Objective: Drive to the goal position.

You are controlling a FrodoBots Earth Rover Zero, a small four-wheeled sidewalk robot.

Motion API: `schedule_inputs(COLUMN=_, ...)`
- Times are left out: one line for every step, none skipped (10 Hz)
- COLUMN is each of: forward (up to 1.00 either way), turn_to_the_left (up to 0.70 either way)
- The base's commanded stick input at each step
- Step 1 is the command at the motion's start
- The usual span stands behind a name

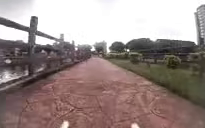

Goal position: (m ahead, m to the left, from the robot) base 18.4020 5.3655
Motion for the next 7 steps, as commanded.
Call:
schedule_inputs(forward=0.7, turn_to_the_left=0.02)
schedule_inputs(forward=0.7, turn_to_the_left=0.03)
schedule_inputs(forward=0.7, turn_to_the_left=0.13)
schedule_inputs(forward=0.7, turn_to_the_left=0.32)
schedule_inputs(forward=0.7, turn_to_the_left=0.22)
schedule_inputs(forward=0.7, turn_to_the_left=0.09)
schedule_inputs(forward=0.7, turn_to_the_left=0.0)
